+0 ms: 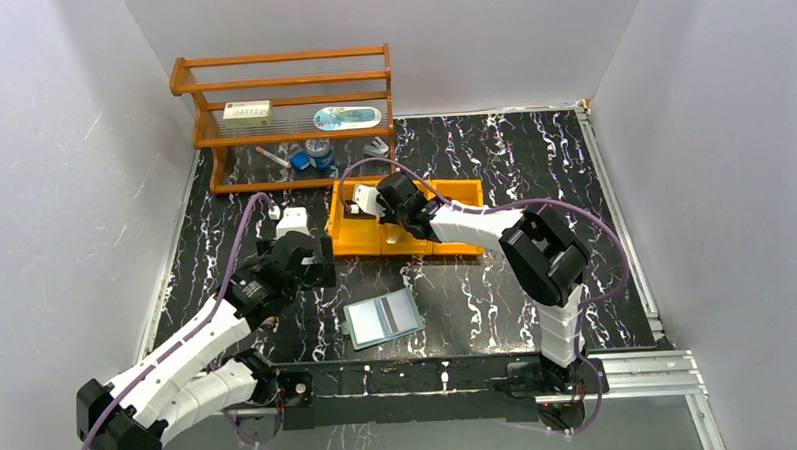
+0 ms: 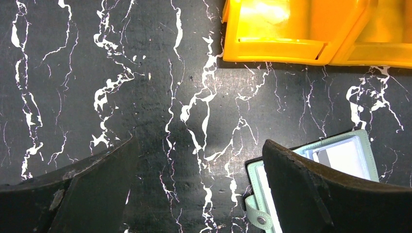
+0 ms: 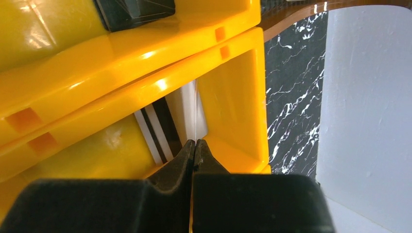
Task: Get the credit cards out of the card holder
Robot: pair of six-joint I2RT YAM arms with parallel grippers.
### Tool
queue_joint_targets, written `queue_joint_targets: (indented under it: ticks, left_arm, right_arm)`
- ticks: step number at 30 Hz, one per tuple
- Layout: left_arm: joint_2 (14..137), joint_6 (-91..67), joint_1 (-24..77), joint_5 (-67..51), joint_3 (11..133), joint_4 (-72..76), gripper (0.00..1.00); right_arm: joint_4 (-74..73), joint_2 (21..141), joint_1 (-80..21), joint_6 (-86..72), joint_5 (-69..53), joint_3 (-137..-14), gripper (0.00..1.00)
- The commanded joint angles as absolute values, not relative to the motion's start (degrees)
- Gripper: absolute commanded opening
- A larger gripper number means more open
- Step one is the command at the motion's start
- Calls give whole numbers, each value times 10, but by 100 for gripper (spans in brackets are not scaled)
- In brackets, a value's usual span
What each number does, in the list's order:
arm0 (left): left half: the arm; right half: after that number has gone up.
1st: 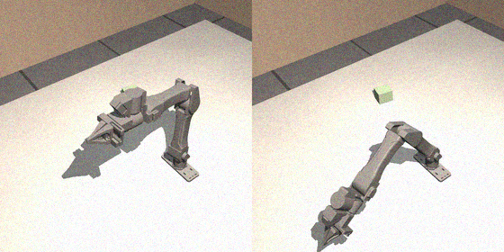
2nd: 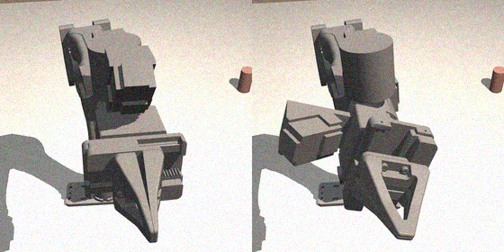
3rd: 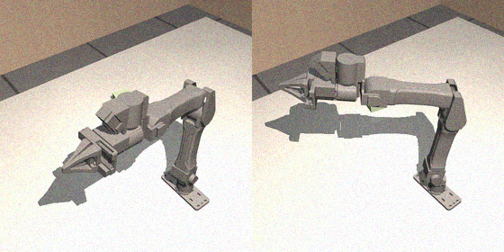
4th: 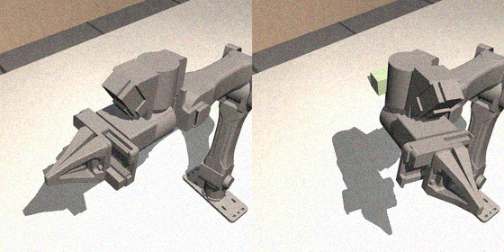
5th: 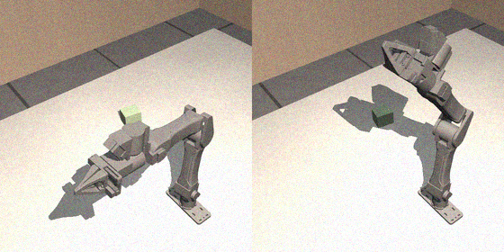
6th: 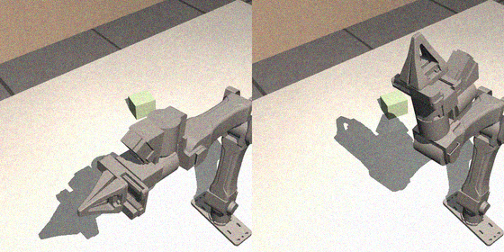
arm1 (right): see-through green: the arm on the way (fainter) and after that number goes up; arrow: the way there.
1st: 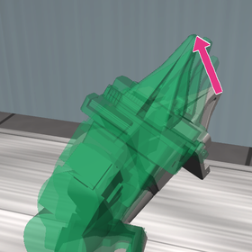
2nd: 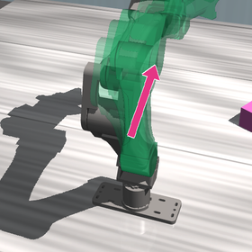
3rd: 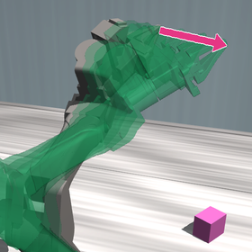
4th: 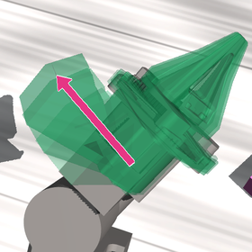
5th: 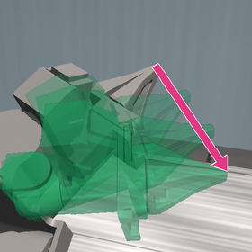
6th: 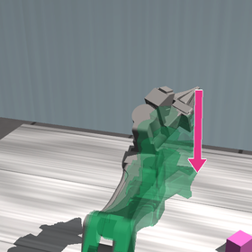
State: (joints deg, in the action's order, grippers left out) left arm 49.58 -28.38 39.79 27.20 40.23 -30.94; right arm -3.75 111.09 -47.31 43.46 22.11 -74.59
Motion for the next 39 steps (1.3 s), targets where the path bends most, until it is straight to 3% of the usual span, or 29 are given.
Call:
queue_joint_targets:
  ticks: [1, 9, 15, 21, 26, 39]
  left_arm:
    - [504, -287, 392, 281, 414, -319, 98]
    - [511, -288, 387, 278, 416, -320, 98]
    - [510, -288, 386, 277, 416, -321, 98]
    - [512, -288, 385, 273, 416, -321, 98]
    - [515, -288, 384, 272, 417, -322, 98]
    - [523, -289, 383, 268, 418, -323, 99]
  right_arm:
    - [11, 1125, -467, 467, 231, -777, 4]
    - [13, 1150, -457, 478, 212, -783, 7]
    - [-12, 1139, -456, 470, 190, -781, 14]
    - [-24, 1130, -455, 466, 191, -775, 37]
    - [-31, 1124, -455, 448, 188, -779, 46]
    - [0, 1082, -455, 391, 171, -761, 50]
